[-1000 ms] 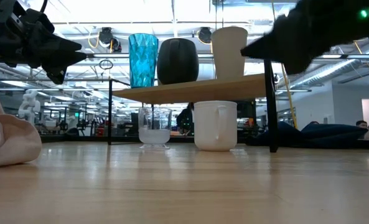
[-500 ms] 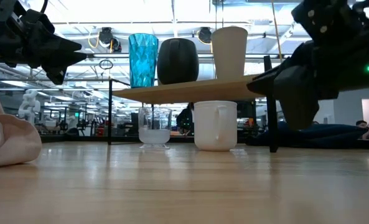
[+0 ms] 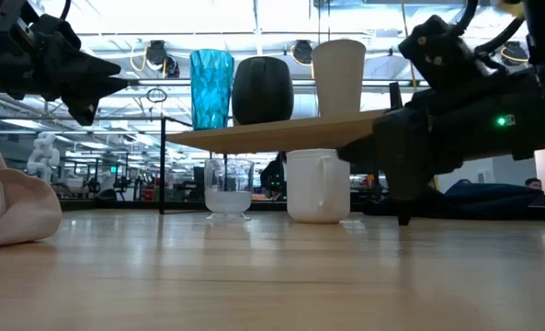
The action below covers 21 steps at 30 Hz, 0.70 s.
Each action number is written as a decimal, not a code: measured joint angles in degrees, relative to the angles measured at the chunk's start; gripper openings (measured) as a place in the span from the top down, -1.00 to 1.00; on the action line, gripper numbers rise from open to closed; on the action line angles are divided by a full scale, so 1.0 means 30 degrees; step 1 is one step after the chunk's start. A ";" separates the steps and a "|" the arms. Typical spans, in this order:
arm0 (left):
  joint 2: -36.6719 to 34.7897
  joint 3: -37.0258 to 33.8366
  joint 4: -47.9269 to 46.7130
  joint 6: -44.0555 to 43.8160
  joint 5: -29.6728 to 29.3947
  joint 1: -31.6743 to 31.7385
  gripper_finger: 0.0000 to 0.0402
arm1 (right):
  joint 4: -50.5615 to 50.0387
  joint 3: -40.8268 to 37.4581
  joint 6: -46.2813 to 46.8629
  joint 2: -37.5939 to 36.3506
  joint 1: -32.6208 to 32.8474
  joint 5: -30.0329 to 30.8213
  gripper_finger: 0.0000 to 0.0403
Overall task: Stack small to large cups/mugs on shelf
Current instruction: Put the white mug on the shelf
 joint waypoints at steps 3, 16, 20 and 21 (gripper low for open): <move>0.0000 0.0007 -0.0007 0.0005 -0.0007 0.0000 0.38 | -0.0006 0.0000 0.0724 0.0007 -0.0325 -0.1955 0.50; 0.0000 0.0003 -0.0015 -0.0029 -0.0308 0.0000 0.38 | -0.0380 0.0000 0.1024 -0.0788 -0.0658 -0.3722 -0.28; 0.0000 0.0007 -0.0014 -0.0029 -0.0479 -0.0006 0.38 | -0.2191 0.0000 0.1592 -0.1056 -0.0588 -0.3548 -0.29; 0.0000 0.0004 -0.0007 -0.0029 -0.0481 0.0000 0.38 | -0.2738 -0.0001 0.2163 -0.1056 -0.0588 -0.3553 -0.28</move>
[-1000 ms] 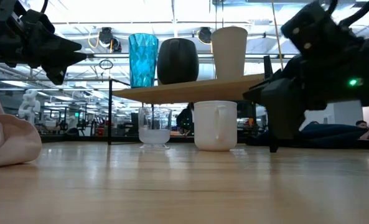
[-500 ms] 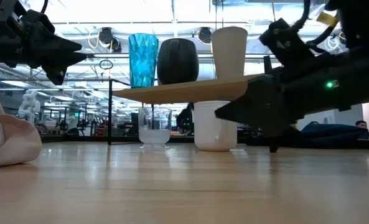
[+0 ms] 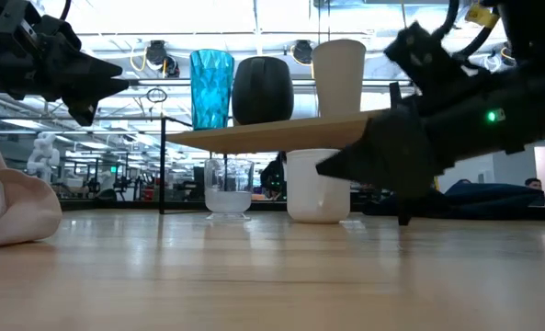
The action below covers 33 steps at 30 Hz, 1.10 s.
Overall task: Stack small to large cups/mugs on shelf
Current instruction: Put the white mug on the shelf
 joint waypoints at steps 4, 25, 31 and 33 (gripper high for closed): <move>0.0000 -0.0004 -0.0007 -0.0058 0.0000 0.0000 0.38 | -0.2337 -0.0014 0.2001 0.0000 -0.0038 0.0000 -0.23; 0.0000 -0.0003 -0.0200 -0.0124 0.0007 0.0000 0.38 | -0.0930 -0.0568 0.2830 0.0000 -0.2009 -0.1159 -0.14; 0.0000 -0.0002 -0.0558 -0.0117 0.0007 0.0000 0.38 | -0.0390 -0.0568 0.2849 0.0000 -0.2555 -0.1129 -0.14; 0.0000 -0.0004 -0.0554 -0.0109 0.0007 -0.0007 0.38 | -0.0038 -0.0568 0.2861 0.0000 -0.2701 -0.1240 -0.12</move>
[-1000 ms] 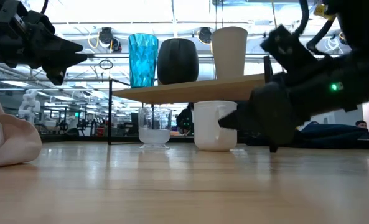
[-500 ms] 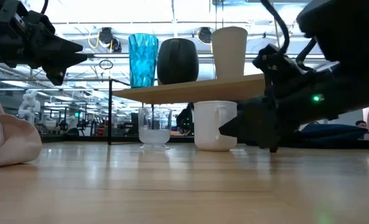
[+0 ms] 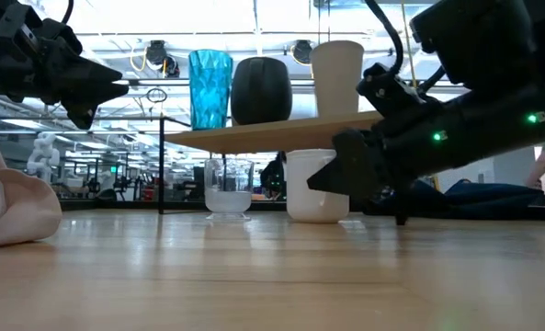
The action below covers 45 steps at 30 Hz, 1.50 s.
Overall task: Stack small to large cups/mugs on shelf
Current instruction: Put the white mug on the shelf
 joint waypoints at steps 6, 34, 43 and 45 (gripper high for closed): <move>0.0000 0.0003 0.0000 0.0102 0.0000 0.0007 0.38 | 0.0620 0.0000 -0.0022 0.0000 -0.0191 -0.0986 -0.05; 0.0000 0.0007 0.0022 -0.0208 0.0000 0.0002 0.38 | 0.0327 0.0000 -0.0058 0.0000 0.0450 -0.0931 0.92; 0.0000 0.0000 0.0022 -0.0211 0.0000 0.0007 0.38 | 0.0309 0.0000 -0.0043 0.0000 0.0450 -0.0907 0.93; 0.0000 0.0000 0.0022 -0.0212 0.0000 0.0006 0.38 | 0.0306 0.0000 -0.0043 0.0000 0.0452 -0.0911 0.96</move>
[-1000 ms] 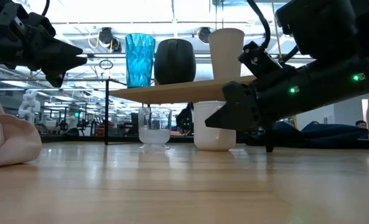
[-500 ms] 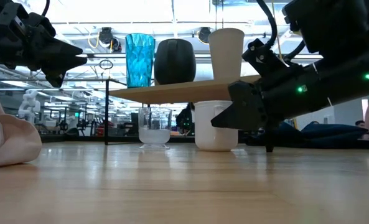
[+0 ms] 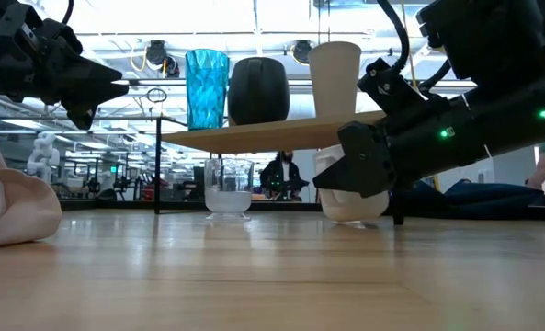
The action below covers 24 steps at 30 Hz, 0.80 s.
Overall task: Stack small to large cups/mugs on shelf
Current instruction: Put the white mug on the shelf
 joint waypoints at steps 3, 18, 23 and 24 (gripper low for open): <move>0.0000 0.0000 0.0000 0.0001 0.0000 -0.0002 0.38 | 0.0008 0.0000 0.0007 0.0000 0.0101 -0.0005 0.97; 0.0000 0.0004 0.0018 -0.0029 -0.0007 -0.0001 0.38 | 0.3974 0.0000 -0.3331 -0.0451 0.1822 -0.1000 0.99; 0.0000 0.0002 0.0118 -0.0036 -0.0098 0.0001 0.38 | 0.2484 0.0000 -0.4207 -0.2166 0.2002 -0.1699 0.99; 0.0000 0.0000 0.0142 -0.0027 -0.0142 -0.0001 0.38 | 0.2324 0.0000 -0.4493 -0.2608 0.2002 -0.2076 0.99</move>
